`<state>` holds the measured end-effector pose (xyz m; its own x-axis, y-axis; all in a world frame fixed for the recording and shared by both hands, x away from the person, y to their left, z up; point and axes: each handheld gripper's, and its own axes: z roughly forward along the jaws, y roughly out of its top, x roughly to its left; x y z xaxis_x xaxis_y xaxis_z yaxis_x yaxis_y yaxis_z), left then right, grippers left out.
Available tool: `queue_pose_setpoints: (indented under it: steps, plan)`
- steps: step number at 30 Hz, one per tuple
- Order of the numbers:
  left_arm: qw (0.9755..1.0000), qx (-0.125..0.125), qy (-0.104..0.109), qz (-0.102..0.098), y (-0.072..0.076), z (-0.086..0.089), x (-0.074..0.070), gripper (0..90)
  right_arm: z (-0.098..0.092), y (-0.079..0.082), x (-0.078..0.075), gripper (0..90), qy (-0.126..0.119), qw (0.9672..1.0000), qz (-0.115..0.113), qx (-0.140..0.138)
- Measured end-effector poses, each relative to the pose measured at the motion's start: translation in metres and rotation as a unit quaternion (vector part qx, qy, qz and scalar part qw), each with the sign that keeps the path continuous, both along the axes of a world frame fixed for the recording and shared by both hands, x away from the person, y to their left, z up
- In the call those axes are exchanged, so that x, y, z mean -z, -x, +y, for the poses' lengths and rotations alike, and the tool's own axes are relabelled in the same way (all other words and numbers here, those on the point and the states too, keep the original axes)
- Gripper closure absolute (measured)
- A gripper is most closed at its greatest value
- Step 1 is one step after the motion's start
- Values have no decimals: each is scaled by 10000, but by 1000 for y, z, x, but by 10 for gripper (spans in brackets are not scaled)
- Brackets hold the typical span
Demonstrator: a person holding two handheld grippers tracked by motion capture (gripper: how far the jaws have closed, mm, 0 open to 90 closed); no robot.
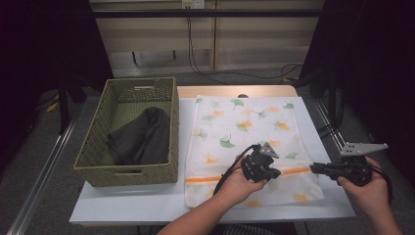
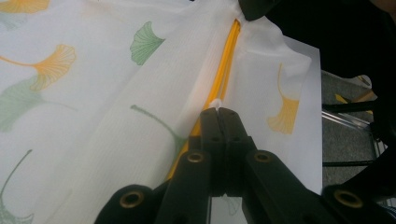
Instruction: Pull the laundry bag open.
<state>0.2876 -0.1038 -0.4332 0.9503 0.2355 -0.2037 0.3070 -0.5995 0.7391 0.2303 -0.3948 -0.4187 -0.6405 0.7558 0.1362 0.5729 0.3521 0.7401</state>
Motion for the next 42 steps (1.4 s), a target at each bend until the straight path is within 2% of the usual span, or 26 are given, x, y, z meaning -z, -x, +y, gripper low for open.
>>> queue_pose_setpoints:
  steps: [1, 2, 3, 4, 7, 8, 9, 10, 12, 13, 16, 18, 23, 24, 25, 26, 27, 29, 30, 33, 34, 36, 37, 38, 39, 42]
  plan:
    - [10000, 41, -49, 4, -1, 1, -1, 900, 0, 0, 0, 871, 0, 10000, 8, -1]
    - [10000, -7, 80, 18, 0, 1, 1, 900, -1, 0, 0, 871, 4, 10000, 6, 20]
    - [10000, 20, -66, -3, -1, 3, -1, 900, -2, 0, 0, 871, 24, 10000, 6, 40]
    - [9999, 32, -100, -12, -1, 4, -1, 900, -2, 0, 0, 871, 43, 10000, -3, 53]
    - [10000, -13, -11, 1, -1, 7, 0, 900, -3, 0, 0, 871, 35, 10000, 9, 57]
    - [9999, -10, -106, -8, -1, 8, -2, 900, -4, 0, 1, 871, 39, 10000, -3, 61]
    - [10000, -49, 1, 16, -1, 9, -1, 900, -3, 1, 1, 871, 46, 10000, 8, 64]
    - [10000, -46, -55, -3, -1, 11, -2, 900, -4, 1, 1, 871, 63, 10000, 0, 73]
    - [10000, -80, -12, 14, -1, 13, -2, 900, -4, 0, 1, 871, 57, 10000, 7, 77]
    - [9999, -48, -135, 1, -1, 14, -3, 900, -5, 0, 2, 871, 58, 9999, 6, 81]
    - [9999, -78, -103, 8, -2, 17, -4, 900, -6, 0, 1, 871, 35, 9999, 26, 124]
    - [9998, -62, -190, -14, -2, 20, -6, 900, -7, 0, 1, 871, 38, 9999, 3, 120]
    - [9998, -70, -194, -30, -1, 26, -8, 900, -9, 0, 2, 871, 58, 9998, 14, 180]
    - [9999, -97, -106, -37, 0, 26, -7, 900, -9, 0, 2, 871, 39, 9999, 10, 166]
    - [9998, -147, -130, -53, 1, 27, -8, 900, -9, 0, 2, 870, 48, 9998, 5, 177]
    - [9996, -54, -271, -68, 0, 29, -10, 900, -10, 0, 1, 871, 54, 9998, 17, 181]
    - [9996, -57, -274, -68, 0, 30, -10, 900, -10, 0, 1, 871, 68, 9998, 9, 184]
    - [9998, -98, -149, -27, 0, 31, -9, 900, -10, 0, 1, 871, 63, 9998, -5, 183]
    - [9995, -71, -309, -79, -1, 33, -11, 900, -10, 0, 1, 871, 64, 9998, -2, 182]
    - [9996, -55, -270, -78, -2, 36, -11, 900, -10, 0, 1, 871, 54, 9998, 4, 181]
    - [9992, -38, -381, -90, -2, 38, -13, 900, -10, 0, 1, 871, 71, 9998, 3, 196]
    - [9994, -43, -336, -83, -3, 40, -13, 900, -9, 0, 2, 871, 51, 9998, 18, 187]
    - [9997, -39, -220, -47, -3, 41, -12, 900, -9, -1, 2, 871, 71, 9998, 23, 193]
    - [9992, -38, -389, -86, -4, 42, -14, 900, -9, -1, 2, 871, 60, 9998, 44, 188]
    - [9996, -34, -259, -74, -4, 42, -13, 900, -8, -1, 2, 871, 80, 9998, 34, 178]
    - [9996, -13, -288, -33, -5, 46, -14, 900, -8, -1, 2, 871, 75, 9998, 30, 187]
